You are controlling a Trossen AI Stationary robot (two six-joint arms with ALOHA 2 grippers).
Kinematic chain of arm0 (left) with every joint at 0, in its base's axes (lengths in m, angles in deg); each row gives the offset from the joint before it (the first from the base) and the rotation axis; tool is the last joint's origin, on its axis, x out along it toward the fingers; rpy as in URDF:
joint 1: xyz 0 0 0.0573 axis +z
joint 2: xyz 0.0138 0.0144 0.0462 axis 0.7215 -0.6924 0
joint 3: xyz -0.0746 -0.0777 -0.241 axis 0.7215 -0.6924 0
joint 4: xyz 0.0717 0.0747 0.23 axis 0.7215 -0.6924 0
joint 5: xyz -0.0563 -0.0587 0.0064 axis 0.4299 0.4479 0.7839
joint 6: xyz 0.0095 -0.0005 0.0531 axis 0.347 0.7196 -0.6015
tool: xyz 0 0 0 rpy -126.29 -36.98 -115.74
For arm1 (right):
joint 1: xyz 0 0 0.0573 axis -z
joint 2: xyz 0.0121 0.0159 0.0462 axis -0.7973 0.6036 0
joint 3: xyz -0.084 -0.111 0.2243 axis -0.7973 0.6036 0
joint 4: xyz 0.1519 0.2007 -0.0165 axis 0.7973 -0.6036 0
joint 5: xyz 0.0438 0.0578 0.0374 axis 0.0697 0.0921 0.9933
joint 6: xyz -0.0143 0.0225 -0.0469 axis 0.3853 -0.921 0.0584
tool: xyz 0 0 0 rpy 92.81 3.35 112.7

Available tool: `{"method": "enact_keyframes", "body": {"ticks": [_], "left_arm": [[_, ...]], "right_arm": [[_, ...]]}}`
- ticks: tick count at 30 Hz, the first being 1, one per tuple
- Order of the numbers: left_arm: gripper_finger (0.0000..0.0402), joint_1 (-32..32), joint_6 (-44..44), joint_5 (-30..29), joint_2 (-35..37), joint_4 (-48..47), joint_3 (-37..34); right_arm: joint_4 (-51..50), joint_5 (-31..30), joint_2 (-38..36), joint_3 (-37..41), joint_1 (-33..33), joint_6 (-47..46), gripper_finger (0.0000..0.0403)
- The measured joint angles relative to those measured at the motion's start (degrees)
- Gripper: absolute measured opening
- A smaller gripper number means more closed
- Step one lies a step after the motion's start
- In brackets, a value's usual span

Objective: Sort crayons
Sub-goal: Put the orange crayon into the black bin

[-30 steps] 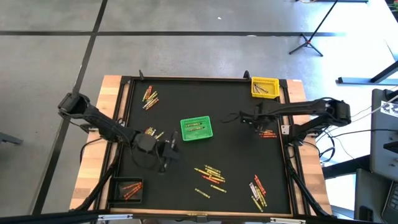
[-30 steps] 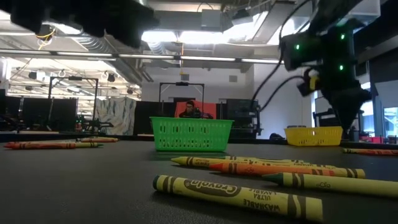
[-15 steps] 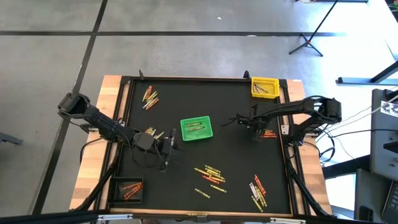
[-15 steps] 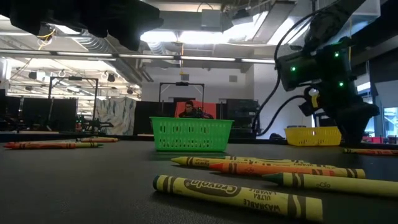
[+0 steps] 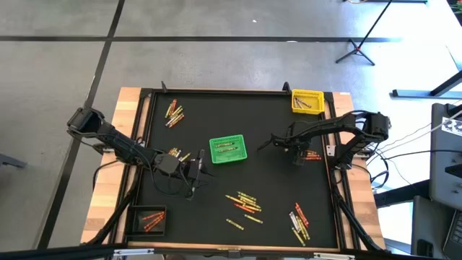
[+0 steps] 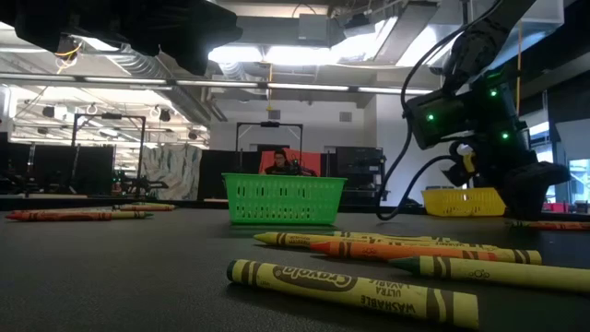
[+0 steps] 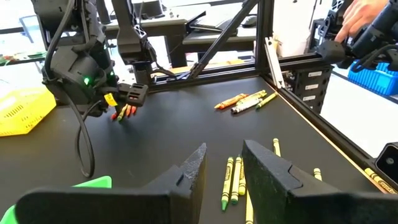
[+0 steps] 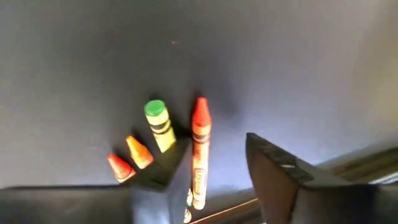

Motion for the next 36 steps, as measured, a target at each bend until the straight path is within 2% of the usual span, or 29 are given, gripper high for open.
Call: {"method": "enact_keyframes", "body": {"ticks": [6, 14, 20, 26, 31, 36], "left_arm": [[0.0090, 0.00, 0.00, 0.00, 0.02, -0.02, 0.02], [0.0090, 0.00, -0.01, -0.02, 0.02, -0.02, 0.04], [0.0090, -0.02, 0.01, 0.10, 0.02, 0.00, 0.07], [0.0090, 0.00, 0.14, 0.07, 0.04, 0.22, 0.07], [0.0100, 0.00, 2.90, -3.63, 0.04, 0.73, 0.09], [0.0139, 0.00, 2.96, -8.64, -0.05, -0.79, 0.09]], "right_arm": [[0.57, 0.66, 0.06, 0.05, 0.66, 2.52, 0.0064], [0.63, -2.40, 0.14, -0.54, 0.72, 4.18, 0.0011], [-0.71, -2.98, -1.75, -4.21, -0.06, 3.89, 0.0013], [0.47, -3.02, -5.40, -9.39, -6.31, 3.62, 0.0012], [8.25, -3.69, -7.82, -12.30, -12.94, 2.48, 0.0012], [21.80, -3.65, -8.37, -12.73, -18.55, 2.91, 0.0014]]}}
